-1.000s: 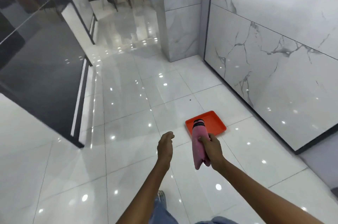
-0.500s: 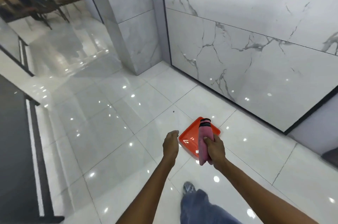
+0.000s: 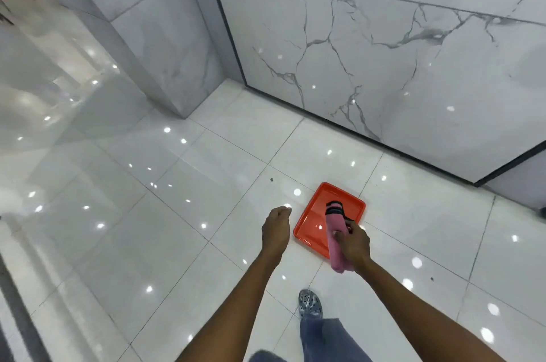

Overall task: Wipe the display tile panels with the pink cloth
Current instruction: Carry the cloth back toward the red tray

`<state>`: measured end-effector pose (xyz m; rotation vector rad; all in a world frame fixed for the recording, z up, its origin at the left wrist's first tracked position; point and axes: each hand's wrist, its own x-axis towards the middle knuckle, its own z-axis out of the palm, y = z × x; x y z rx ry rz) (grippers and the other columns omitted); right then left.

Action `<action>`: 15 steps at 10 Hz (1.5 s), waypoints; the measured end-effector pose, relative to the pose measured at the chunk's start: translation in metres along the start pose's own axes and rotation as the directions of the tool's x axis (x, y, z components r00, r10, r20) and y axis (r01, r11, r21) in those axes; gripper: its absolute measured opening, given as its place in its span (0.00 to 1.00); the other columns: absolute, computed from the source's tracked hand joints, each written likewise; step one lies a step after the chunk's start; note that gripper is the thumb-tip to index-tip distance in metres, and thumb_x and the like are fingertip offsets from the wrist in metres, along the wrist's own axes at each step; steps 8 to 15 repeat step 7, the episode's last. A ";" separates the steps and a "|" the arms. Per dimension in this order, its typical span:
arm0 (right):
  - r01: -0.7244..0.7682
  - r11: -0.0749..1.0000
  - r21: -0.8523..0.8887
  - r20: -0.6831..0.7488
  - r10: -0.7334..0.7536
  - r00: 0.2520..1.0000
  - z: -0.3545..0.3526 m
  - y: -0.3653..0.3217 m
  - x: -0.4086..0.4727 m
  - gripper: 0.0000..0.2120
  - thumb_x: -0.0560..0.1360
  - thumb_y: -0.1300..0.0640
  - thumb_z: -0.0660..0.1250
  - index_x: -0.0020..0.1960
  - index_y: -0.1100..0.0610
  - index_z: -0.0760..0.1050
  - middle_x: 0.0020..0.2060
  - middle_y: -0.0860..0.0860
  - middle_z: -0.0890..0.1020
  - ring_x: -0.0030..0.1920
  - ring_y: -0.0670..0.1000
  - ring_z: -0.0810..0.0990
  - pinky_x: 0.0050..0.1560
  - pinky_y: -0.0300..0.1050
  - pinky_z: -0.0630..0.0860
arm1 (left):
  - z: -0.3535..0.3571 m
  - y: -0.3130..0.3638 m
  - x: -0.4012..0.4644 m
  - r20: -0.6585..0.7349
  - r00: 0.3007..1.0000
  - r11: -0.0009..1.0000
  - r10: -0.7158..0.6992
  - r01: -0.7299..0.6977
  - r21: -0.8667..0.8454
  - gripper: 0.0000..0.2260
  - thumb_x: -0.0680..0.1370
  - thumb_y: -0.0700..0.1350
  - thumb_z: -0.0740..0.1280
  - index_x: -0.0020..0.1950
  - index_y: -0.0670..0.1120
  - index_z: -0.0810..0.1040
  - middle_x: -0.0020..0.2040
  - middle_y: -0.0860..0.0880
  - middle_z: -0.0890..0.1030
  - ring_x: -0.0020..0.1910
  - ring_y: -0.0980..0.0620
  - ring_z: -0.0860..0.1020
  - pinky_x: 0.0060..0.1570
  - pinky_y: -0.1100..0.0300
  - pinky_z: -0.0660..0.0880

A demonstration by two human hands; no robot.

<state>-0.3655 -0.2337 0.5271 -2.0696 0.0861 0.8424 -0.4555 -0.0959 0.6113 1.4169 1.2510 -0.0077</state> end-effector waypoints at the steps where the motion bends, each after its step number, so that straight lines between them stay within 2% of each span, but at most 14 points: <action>1: -0.049 0.997 -0.063 -0.017 0.048 0.999 0.018 -0.003 0.034 0.19 0.75 0.65 0.64 0.66 0.62 0.73 0.57 0.59 0.81 0.48 0.54 0.76 0.47 0.41 0.69 | 0.004 -0.003 0.037 0.022 0.998 0.998 -0.056 0.055 0.011 0.15 0.83 0.47 0.58 0.68 0.45 0.74 0.66 0.47 0.76 0.65 0.48 0.73 0.59 0.59 0.67; 2: -0.128 0.988 -0.081 -0.041 0.125 0.991 0.040 0.000 0.076 0.17 0.76 0.64 0.64 0.64 0.62 0.74 0.56 0.58 0.81 0.54 0.59 0.79 0.48 0.43 0.71 | 0.015 -0.014 0.086 0.058 0.990 0.991 -0.129 0.126 0.051 0.15 0.84 0.46 0.57 0.69 0.44 0.73 0.66 0.46 0.76 0.65 0.47 0.73 0.62 0.56 0.68; 3: -0.150 0.986 -0.078 -0.065 0.146 0.987 0.054 0.007 0.118 0.16 0.76 0.63 0.65 0.63 0.61 0.76 0.56 0.58 0.81 0.55 0.60 0.79 0.53 0.47 0.75 | 0.030 -0.023 0.132 0.074 0.986 0.987 -0.152 0.147 0.071 0.15 0.84 0.46 0.57 0.68 0.43 0.73 0.64 0.46 0.77 0.63 0.47 0.74 0.62 0.55 0.68; 4: -0.190 0.962 -0.196 -0.138 0.165 0.977 0.072 0.029 0.185 0.18 0.74 0.61 0.66 0.64 0.58 0.75 0.54 0.58 0.80 0.54 0.61 0.79 0.54 0.53 0.77 | 0.057 -0.033 0.195 0.112 0.980 0.985 -0.162 0.154 0.080 0.15 0.83 0.45 0.57 0.67 0.44 0.74 0.59 0.47 0.78 0.58 0.49 0.74 0.60 0.55 0.70; 5: -0.208 0.948 -0.239 -0.167 0.171 0.971 0.076 0.030 0.206 0.15 0.74 0.63 0.64 0.60 0.60 0.76 0.51 0.59 0.80 0.52 0.61 0.78 0.53 0.55 0.76 | 0.068 -0.032 0.222 0.121 0.979 0.985 -0.162 0.153 0.076 0.14 0.83 0.45 0.58 0.66 0.44 0.75 0.57 0.48 0.77 0.56 0.50 0.74 0.56 0.57 0.70; 6: -0.138 0.989 -0.051 -0.173 0.128 0.977 0.085 0.008 0.209 0.10 0.78 0.66 0.61 0.57 0.63 0.76 0.52 0.60 0.80 0.51 0.61 0.78 0.53 0.57 0.77 | 0.077 -0.027 0.245 0.141 0.976 0.986 -0.165 0.163 0.032 0.14 0.84 0.45 0.57 0.66 0.43 0.74 0.58 0.48 0.77 0.55 0.50 0.73 0.54 0.58 0.69; 7: -0.117 0.986 0.117 -0.152 0.134 0.979 0.094 -0.017 0.197 0.12 0.80 0.65 0.60 0.61 0.64 0.75 0.56 0.59 0.79 0.53 0.59 0.77 0.52 0.51 0.75 | 0.073 -0.022 0.252 0.116 0.978 0.984 -0.175 0.176 0.007 0.15 0.83 0.45 0.58 0.67 0.43 0.74 0.62 0.46 0.77 0.59 0.49 0.74 0.60 0.55 0.70; 15: -0.117 0.986 0.117 -0.152 0.134 0.979 0.094 -0.017 0.197 0.12 0.80 0.65 0.60 0.61 0.64 0.75 0.56 0.59 0.79 0.53 0.59 0.77 0.52 0.51 0.75 | 0.073 -0.022 0.252 0.116 0.978 0.984 -0.175 0.176 0.007 0.15 0.83 0.45 0.58 0.67 0.43 0.74 0.62 0.46 0.77 0.59 0.49 0.74 0.60 0.55 0.70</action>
